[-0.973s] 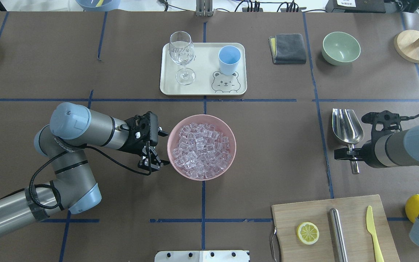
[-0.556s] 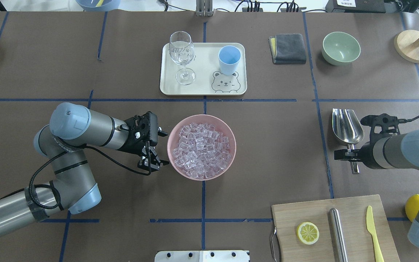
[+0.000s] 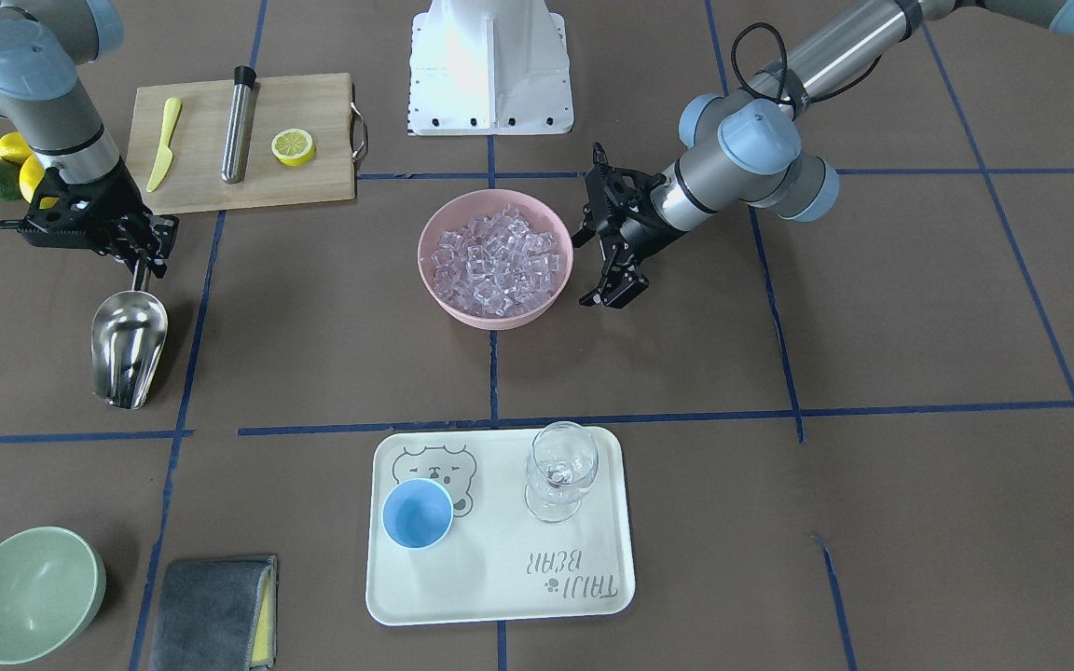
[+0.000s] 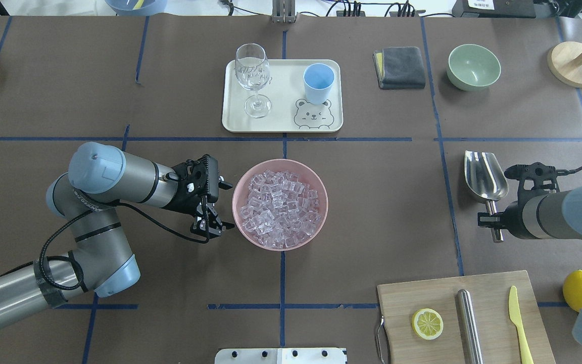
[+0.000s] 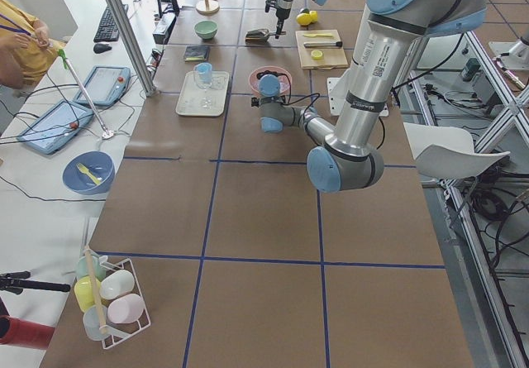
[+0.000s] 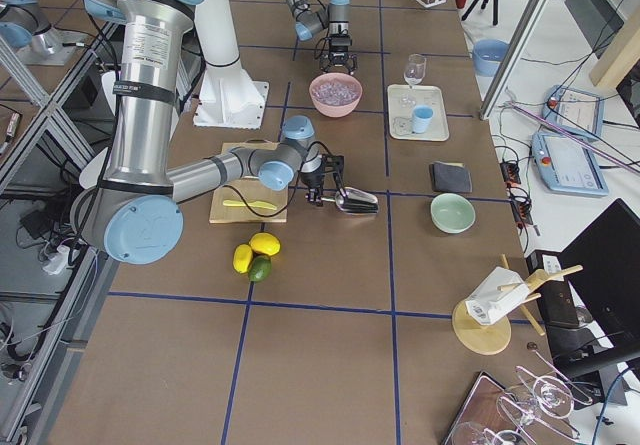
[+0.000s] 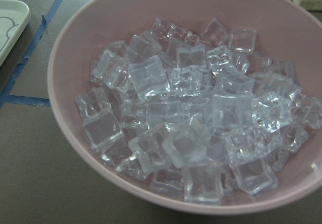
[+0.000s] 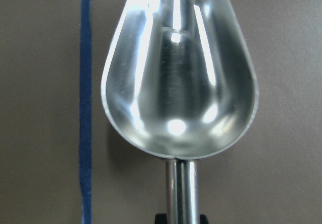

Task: Put ice in cup with scoop
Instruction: 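Grasp the steel scoop handle with the right gripper and lift it, then carry the scoop with the right gripper over the pink bowl, then lower the scoop into the ice cubes with the right gripper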

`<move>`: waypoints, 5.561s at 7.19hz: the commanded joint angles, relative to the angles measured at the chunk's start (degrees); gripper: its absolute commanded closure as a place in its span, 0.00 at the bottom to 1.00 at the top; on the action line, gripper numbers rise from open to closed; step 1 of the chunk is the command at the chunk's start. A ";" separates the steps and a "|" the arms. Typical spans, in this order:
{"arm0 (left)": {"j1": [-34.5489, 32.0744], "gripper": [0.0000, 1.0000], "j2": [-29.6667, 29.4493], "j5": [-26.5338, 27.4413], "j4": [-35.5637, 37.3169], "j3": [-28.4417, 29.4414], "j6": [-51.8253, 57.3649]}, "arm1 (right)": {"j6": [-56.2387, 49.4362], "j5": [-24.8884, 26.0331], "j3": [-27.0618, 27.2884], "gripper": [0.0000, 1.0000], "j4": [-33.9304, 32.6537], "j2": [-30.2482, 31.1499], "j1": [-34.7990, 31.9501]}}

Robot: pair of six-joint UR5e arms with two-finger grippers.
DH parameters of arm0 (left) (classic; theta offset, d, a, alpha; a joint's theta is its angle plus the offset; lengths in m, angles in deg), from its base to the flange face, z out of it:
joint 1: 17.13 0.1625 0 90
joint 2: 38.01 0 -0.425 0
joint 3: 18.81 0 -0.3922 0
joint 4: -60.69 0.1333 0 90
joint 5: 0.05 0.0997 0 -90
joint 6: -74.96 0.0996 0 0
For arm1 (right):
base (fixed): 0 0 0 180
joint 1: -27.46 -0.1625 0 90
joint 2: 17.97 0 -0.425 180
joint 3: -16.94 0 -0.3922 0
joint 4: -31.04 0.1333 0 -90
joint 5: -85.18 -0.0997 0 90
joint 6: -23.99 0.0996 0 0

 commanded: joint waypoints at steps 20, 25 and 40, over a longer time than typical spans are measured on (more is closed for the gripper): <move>1.21 0.00 0.02 0.19 -0.18 0.58 0.26 | -75.14 2.82 2.47 1.00 -88.05 -62.96 0.85; 2.27 0.00 -0.07 1.86 -0.35 0.58 0.26 | -85.62 11.48 -8.65 1.00 -99.79 -72.46 6.57; 2.54 0.00 -0.16 2.13 -0.26 0.32 0.09 | -88.26 15.70 -20.48 1.00 -91.65 -71.45 10.70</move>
